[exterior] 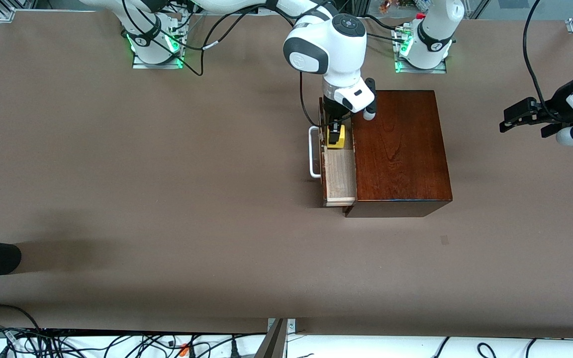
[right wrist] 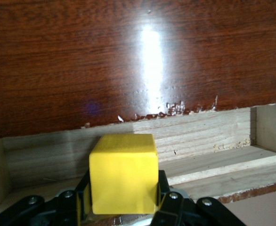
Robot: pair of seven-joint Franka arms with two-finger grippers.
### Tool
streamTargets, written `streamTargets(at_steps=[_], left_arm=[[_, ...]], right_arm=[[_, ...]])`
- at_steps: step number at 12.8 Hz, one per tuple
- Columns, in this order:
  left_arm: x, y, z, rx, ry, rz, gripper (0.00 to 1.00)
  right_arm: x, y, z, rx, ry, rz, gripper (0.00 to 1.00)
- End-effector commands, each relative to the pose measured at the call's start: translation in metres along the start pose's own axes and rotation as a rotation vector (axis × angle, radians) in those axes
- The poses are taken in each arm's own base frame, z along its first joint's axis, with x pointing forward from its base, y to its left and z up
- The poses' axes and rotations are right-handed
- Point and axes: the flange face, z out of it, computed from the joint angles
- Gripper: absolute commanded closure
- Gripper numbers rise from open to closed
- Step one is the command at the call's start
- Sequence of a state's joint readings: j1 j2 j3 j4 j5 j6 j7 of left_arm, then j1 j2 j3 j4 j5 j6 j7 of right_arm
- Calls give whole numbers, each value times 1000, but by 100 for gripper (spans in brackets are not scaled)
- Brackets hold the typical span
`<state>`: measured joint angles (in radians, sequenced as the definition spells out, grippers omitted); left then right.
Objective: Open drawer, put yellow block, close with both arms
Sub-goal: 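Lower the cube into the drawer and open the right gripper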
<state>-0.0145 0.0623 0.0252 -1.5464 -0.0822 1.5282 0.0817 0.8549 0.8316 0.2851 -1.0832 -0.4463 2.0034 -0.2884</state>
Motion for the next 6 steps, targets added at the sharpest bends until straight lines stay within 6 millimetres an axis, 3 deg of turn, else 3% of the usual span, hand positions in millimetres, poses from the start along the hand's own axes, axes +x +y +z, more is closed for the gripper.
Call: streamTargets(at_steps=[1,6], left_arm=[[3,2,-4,-4,-5,9,0],[4,2,-3,-2,-7,10,0]], right_arm=[[2,4,1,-19,-10,-22,66],[-1,-1,13,-10,-29,-36,64]])
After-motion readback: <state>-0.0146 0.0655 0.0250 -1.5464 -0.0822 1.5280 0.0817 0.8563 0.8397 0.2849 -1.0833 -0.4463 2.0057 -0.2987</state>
